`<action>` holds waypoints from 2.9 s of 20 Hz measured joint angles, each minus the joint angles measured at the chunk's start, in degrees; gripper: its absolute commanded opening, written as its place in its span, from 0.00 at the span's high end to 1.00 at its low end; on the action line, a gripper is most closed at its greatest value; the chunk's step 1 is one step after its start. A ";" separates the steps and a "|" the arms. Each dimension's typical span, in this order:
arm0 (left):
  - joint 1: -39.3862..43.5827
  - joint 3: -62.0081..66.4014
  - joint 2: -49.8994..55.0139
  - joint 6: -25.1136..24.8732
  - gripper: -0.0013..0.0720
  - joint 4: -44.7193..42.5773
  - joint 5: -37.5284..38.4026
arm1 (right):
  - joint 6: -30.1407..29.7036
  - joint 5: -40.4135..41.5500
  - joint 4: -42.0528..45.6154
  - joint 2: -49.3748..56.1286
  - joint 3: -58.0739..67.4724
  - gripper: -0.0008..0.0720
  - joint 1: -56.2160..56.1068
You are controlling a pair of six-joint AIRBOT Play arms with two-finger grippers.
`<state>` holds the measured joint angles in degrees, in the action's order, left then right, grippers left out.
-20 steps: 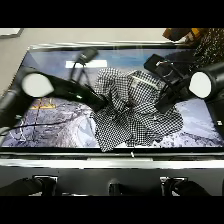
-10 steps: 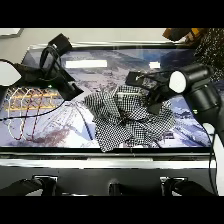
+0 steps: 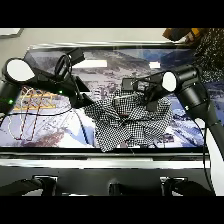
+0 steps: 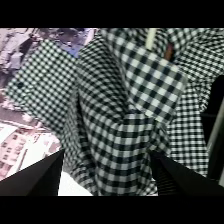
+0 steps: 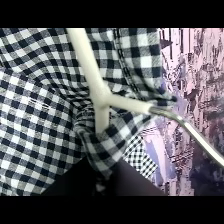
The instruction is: Fold the clothes and pants, and hang the long-sleeved shirts on hangers.
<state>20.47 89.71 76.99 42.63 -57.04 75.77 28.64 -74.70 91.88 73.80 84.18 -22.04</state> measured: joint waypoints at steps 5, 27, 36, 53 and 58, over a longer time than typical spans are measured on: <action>0.85 -4.63 0.42 -1.92 0.16 3.23 0.85 | -0.35 1.27 0.57 0.02 0.00 0.95 0.00; 2.14 -10.01 0.98 -4.22 0.95 2.82 -10.99 | 7.02 -1.07 -0.37 -2.58 0.07 0.43 0.02; 2.10 -10.03 -1.97 -5.73 0.95 2.84 -14.08 | 20.59 -1.99 7.17 -12.72 0.07 0.41 4.48; 7.82 -10.03 -13.49 -11.19 0.95 -1.01 -19.58 | 12.70 0.31 -22.29 -18.51 0.07 0.08 37.13; 9.01 -10.03 -13.66 -11.19 0.95 -2.62 -19.69 | 5.75 -0.13 -24.39 -17.42 0.07 0.04 37.44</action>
<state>29.47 79.68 63.33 31.44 -59.66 56.07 34.39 -74.83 67.48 56.38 84.25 15.40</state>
